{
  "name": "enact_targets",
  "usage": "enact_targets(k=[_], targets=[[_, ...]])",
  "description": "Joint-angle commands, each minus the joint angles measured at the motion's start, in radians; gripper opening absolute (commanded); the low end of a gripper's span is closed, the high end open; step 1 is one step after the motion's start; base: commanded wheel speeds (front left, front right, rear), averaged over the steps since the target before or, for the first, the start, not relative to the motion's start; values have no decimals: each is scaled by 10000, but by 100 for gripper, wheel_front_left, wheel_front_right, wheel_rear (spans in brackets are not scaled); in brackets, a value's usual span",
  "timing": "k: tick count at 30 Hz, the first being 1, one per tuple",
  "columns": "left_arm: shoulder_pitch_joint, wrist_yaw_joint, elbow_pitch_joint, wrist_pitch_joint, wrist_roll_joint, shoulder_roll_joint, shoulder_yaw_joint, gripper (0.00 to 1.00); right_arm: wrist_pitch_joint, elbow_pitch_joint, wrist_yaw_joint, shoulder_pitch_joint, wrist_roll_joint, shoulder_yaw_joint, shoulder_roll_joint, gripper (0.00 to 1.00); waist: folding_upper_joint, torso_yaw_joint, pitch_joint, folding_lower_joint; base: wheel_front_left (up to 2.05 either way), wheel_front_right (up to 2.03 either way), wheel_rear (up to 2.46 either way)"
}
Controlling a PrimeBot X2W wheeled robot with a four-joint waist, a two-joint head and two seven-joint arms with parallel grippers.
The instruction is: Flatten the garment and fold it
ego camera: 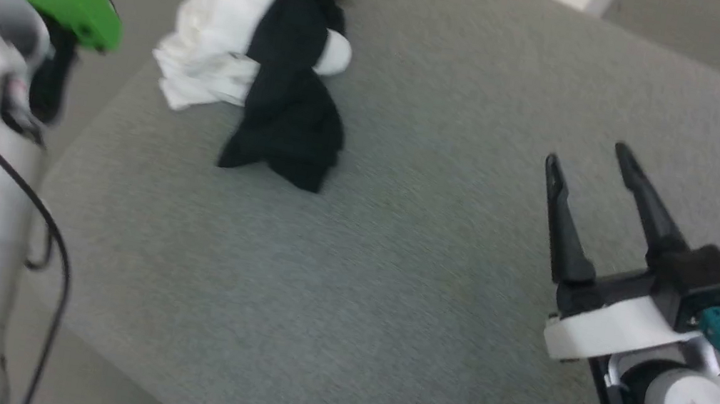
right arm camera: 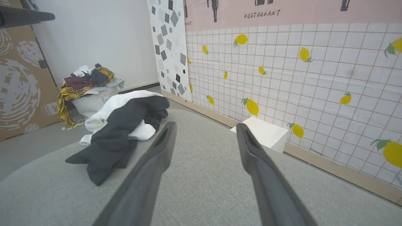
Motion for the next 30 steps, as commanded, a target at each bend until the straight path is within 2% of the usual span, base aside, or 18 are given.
enact_targets(k=[1, 5, 9, 15, 19, 21, 22, 23, 24, 27, 30], targets=[[-428, -68, 127, 322, -152, 203, 71, 100, 13, -111, -17, -234, -88, -6, -69, 100, 0, -2070, 2600, -2, 0, 0, 0], [-1286, -147, 540, 1571, -407, 803, 225, 100, -124, -207, -17, -599, -70, -74, -50, 100, 0, -2709, 3398, -2, 0, 0, 0], [-1488, 47, 904, 3152, -876, 1271, 517, 100, -348, -142, -17, -823, 33, -115, -15, 100, 0, -3209, 3913, -2, 0, 0, 0], [-729, 857, 1282, 5325, -1387, 1671, 889, 100, -720, 190, -17, -895, 169, -208, 28, 100, 0, -3634, 4014, -2, 0, 0, 0], [283, 1417, 1476, 6682, -1538, 1815, 919, 100, -995, 531, -17, -886, 283, -271, 44, 100, 0, -3774, 3577, -2, 0, 0, 0], [699, 1520, 1426, 7195, -1724, 1782, 956, 98, -1110, 704, -17, -838, 361, -286, 48, 100, 0, -3794, 3235, -2, 0, 0, 0], [938, 1517, 1308, 7405, -1831, 1790, 988, 44, -1174, 804, -17, -799, 444, -292, 49, 100, 0, -3800, 3014, -2, 0, 0, 0], [1100, 1497, 1168, 7416, -1899, 1797, 1041, 30, -1229, 895, -17, -762, 511, -296, 50, 100, 0, -3801, 2796, -2, 0, 0, 0], [1267, 1447, 941, 7259, -1940, 1834, 1128, 0, -1289, 1003, -17, -707, 592, -300, 51, 100, 0, -3805, 2520, -2, 0, 0, 0], [1594, 1255, 370, 6332, -1646, 2120, 1220, 0, -1433, 1286, -17, -509, 771, -346, 52, 100, 0, -3808, 1683, -2, 0, 0, 0], [1627, 982, -67, 4952, -1116, 2470, 1212, 0, -1543, 1593, -17, -175, 976, -418, 53, 100, 0, -3831, 689, -2, 0, 0, 0]])
